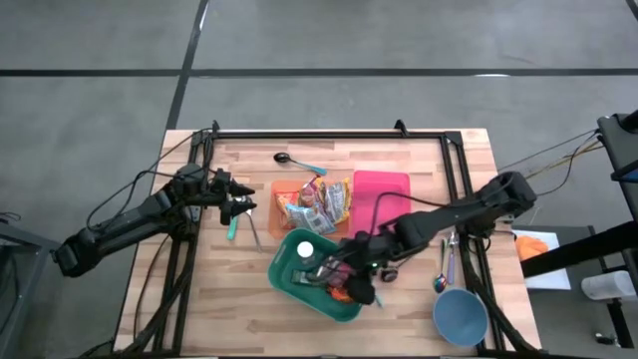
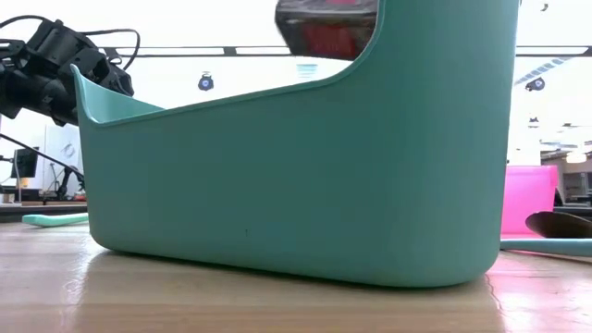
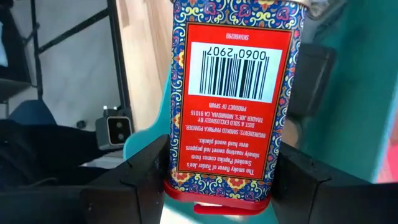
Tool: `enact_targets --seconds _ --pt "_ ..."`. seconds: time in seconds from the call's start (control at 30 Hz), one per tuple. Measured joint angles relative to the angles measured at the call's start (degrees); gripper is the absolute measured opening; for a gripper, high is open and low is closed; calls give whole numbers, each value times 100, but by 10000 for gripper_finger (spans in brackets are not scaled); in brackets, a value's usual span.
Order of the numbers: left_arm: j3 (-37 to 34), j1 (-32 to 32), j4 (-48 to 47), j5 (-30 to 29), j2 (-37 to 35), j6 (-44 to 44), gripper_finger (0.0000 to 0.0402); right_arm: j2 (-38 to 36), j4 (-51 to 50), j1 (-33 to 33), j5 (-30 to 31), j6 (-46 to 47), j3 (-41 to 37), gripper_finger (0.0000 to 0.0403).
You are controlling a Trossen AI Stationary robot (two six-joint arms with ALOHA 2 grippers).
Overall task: Pick & Place Food Item
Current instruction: Put the red seasoning can into the green bin
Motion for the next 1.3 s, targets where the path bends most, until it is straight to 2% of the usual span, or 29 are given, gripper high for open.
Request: enact_targets --seconds 0.3,0.53,0.67,1.0,1.3 --pt "0 -2 -34 0 0 0 315 988 -41 -236 -565 -166 772 235" --pt "-1 -2 -85 1 -2 0 315 1524 -55 -377 -848 -178 1166 220" --pt "1 -2 -90 1 -2 0 315 1823 -109 -420 -1060 -180 1427 224" --pt "1 0 -127 0 0 0 315 2408 -760 -416 -1072 -208 2116 240" --pt "1 -2 -125 1 0 0 315 2453 -913 -412 -1023 -208 2294 252"
